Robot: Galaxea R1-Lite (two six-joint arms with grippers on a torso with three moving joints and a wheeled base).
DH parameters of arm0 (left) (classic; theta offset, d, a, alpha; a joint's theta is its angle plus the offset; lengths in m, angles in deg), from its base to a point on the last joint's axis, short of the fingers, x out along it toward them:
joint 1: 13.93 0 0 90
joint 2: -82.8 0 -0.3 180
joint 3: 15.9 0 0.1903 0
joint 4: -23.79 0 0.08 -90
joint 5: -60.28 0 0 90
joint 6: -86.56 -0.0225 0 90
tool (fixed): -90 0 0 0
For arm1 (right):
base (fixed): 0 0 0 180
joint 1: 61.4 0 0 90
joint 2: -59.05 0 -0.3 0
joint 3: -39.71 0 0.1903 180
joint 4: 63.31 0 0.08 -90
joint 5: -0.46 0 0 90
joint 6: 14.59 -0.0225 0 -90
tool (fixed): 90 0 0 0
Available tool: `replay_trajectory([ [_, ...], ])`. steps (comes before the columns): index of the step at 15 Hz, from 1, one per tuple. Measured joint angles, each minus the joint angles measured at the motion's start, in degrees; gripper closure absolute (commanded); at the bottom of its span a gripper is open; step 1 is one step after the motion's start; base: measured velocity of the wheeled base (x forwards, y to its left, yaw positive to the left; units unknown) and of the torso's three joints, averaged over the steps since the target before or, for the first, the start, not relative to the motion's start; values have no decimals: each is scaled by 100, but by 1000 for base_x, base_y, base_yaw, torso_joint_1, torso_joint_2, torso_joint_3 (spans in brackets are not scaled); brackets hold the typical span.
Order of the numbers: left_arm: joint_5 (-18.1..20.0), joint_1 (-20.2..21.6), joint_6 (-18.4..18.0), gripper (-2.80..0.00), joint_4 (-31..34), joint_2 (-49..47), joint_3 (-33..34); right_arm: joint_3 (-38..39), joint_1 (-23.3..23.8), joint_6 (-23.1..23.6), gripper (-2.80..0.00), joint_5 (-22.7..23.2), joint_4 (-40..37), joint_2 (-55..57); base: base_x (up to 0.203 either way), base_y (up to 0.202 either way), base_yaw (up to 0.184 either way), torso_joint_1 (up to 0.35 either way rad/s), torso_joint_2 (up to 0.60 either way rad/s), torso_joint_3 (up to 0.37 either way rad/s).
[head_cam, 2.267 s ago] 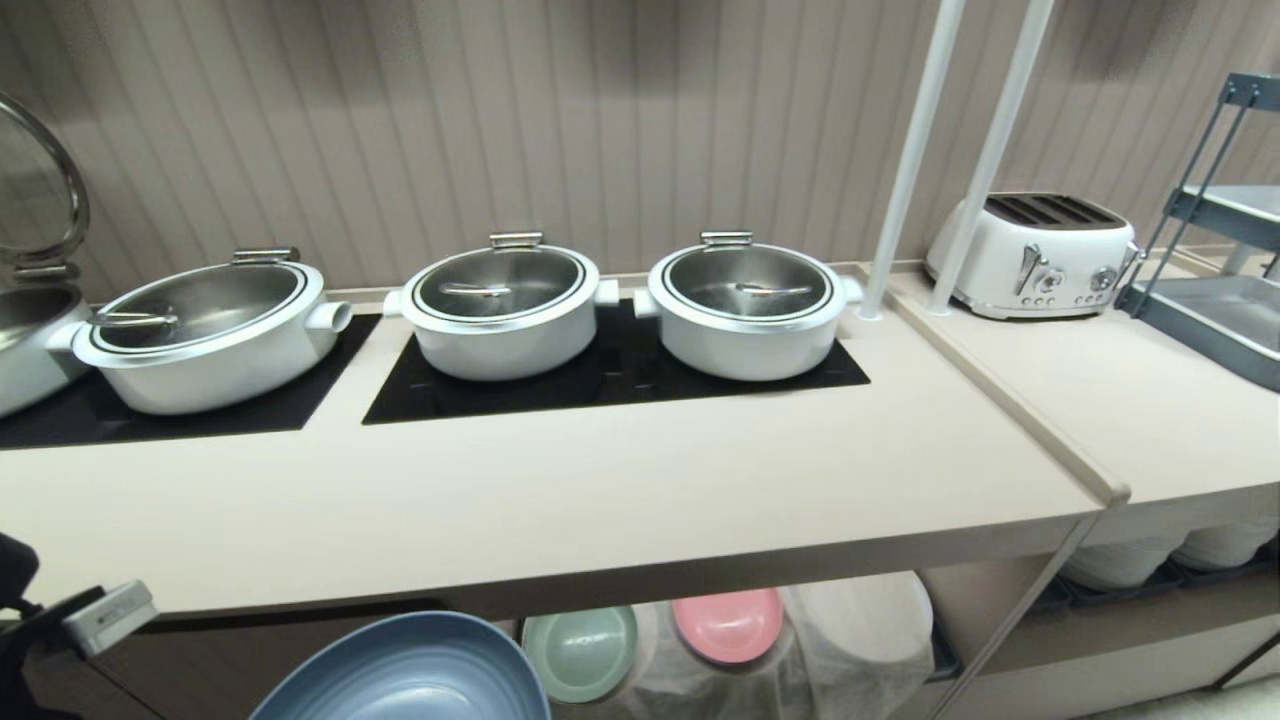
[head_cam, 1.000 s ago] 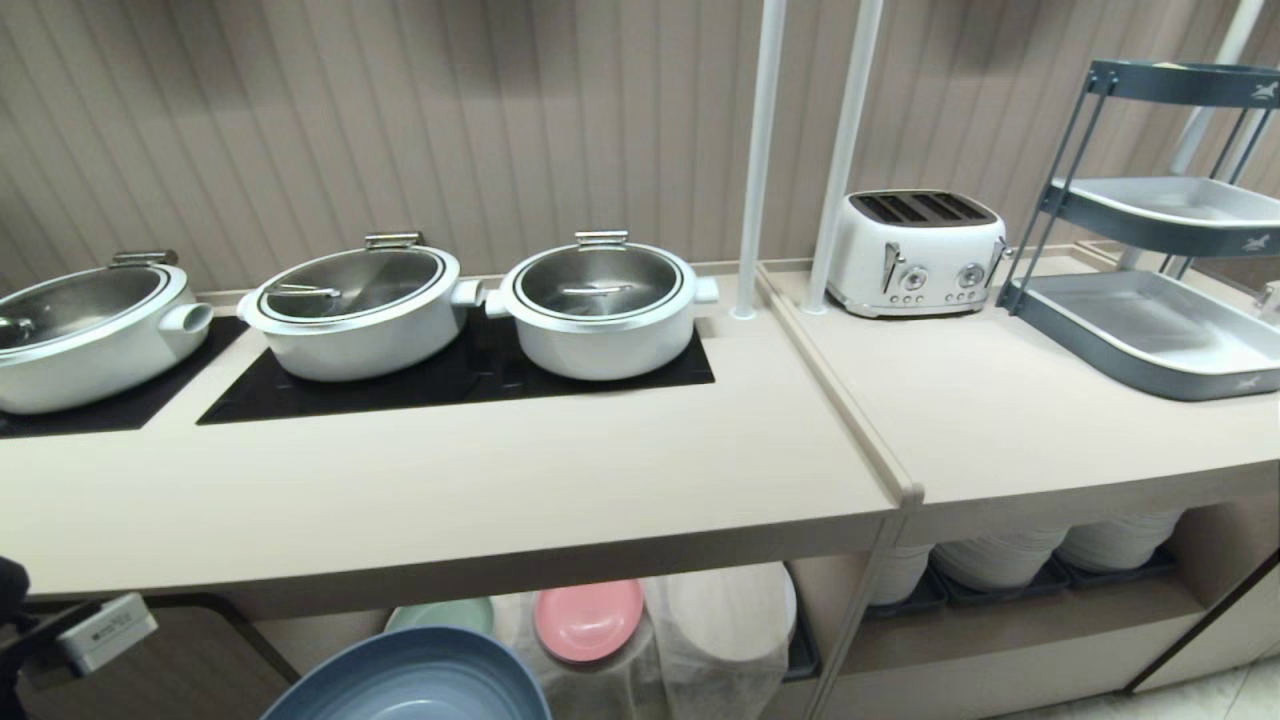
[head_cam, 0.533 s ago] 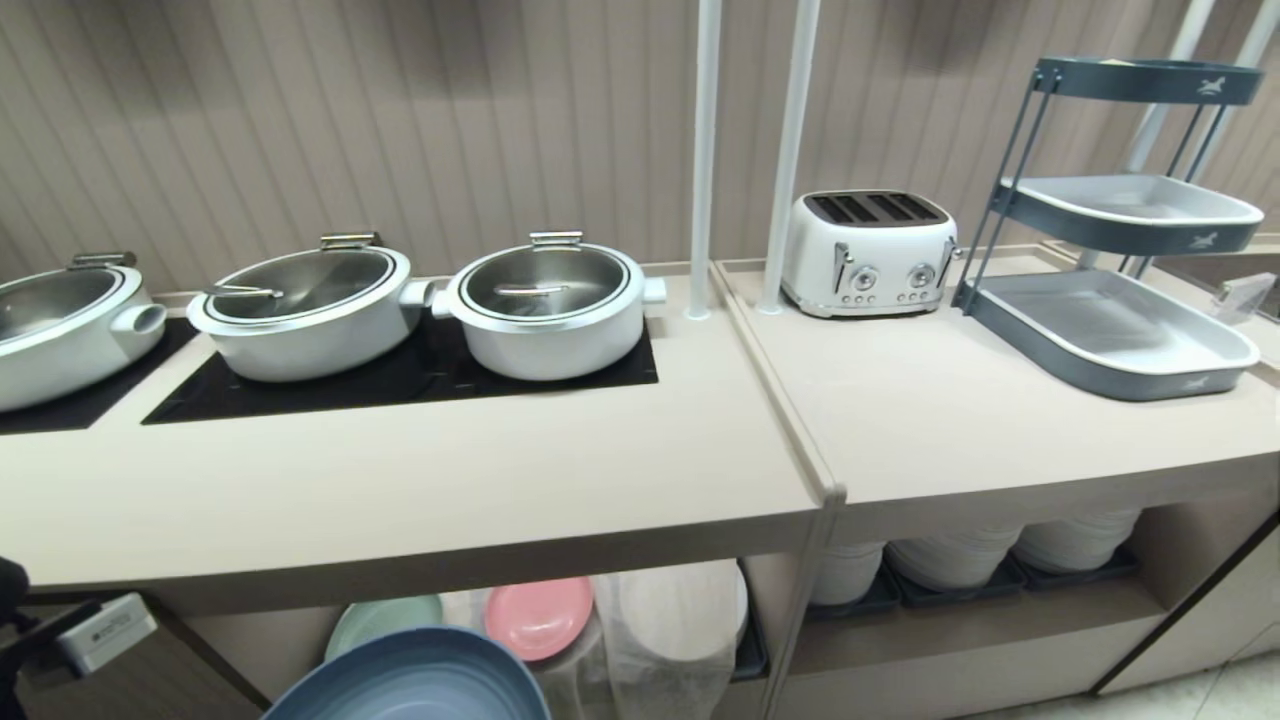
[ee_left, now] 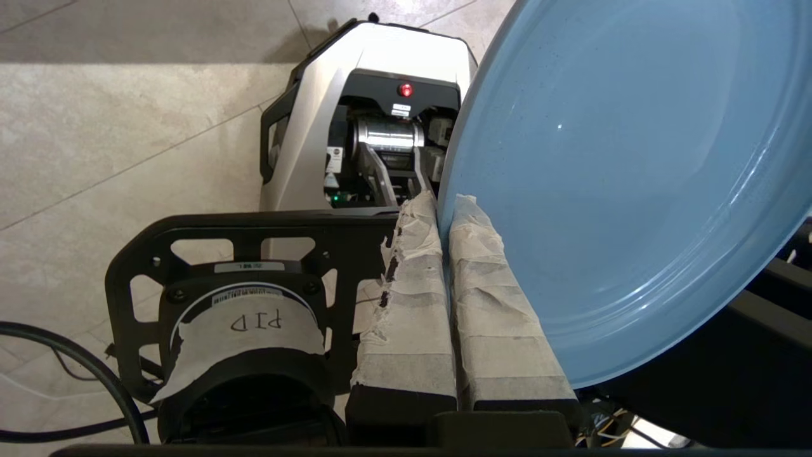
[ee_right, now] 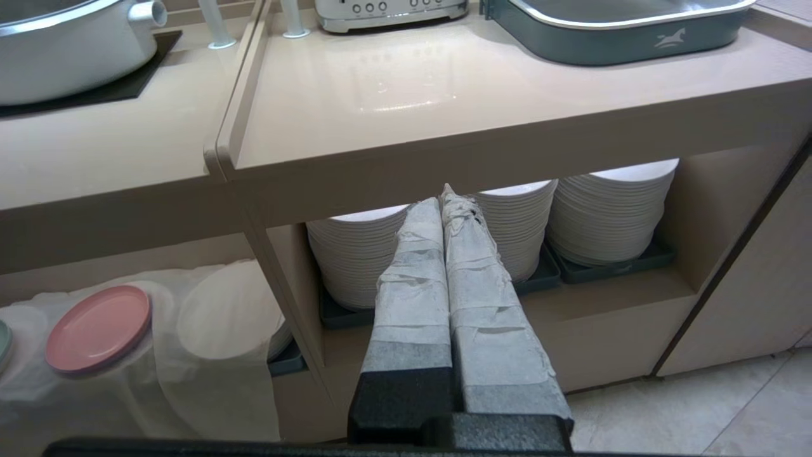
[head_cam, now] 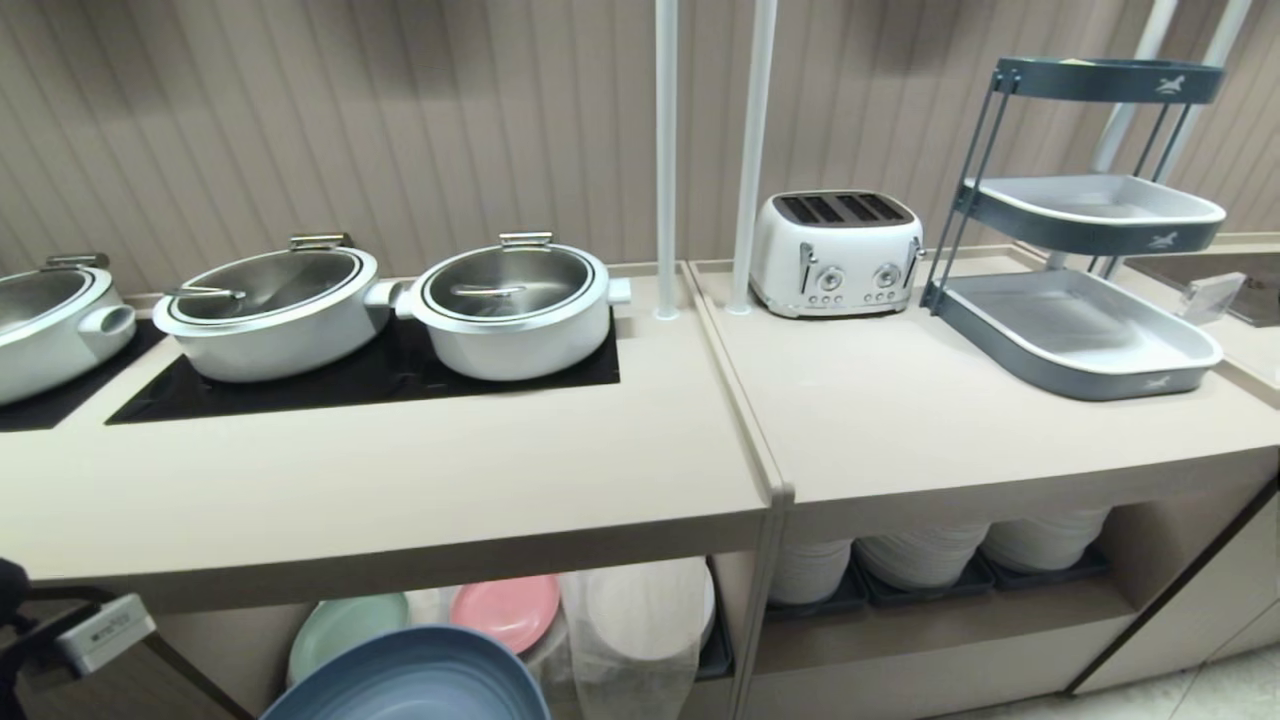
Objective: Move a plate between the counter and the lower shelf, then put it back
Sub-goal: Put the plate in the cupboard
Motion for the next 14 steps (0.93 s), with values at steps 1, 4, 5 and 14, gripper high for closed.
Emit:
replay_trajectory([
  [1,-1,4,6,0,0,0,0,0,-1,-2,0,0,-3,0,0,0,0,0,0,0],
  [4,-8,1,101,0,-4,18,0,0,0,-2,0,0,-2,0,0,0,0,0,0,0],
  [5,-7,-1,107,0,-4,37,0,0,-1,1,0,0,-2,0,0,0,0,0,0,0],
  [14,-16,16,120,0,-4,190,33,0,-4,1,0,0,-5,0,0,0,0,0,0,0],
])
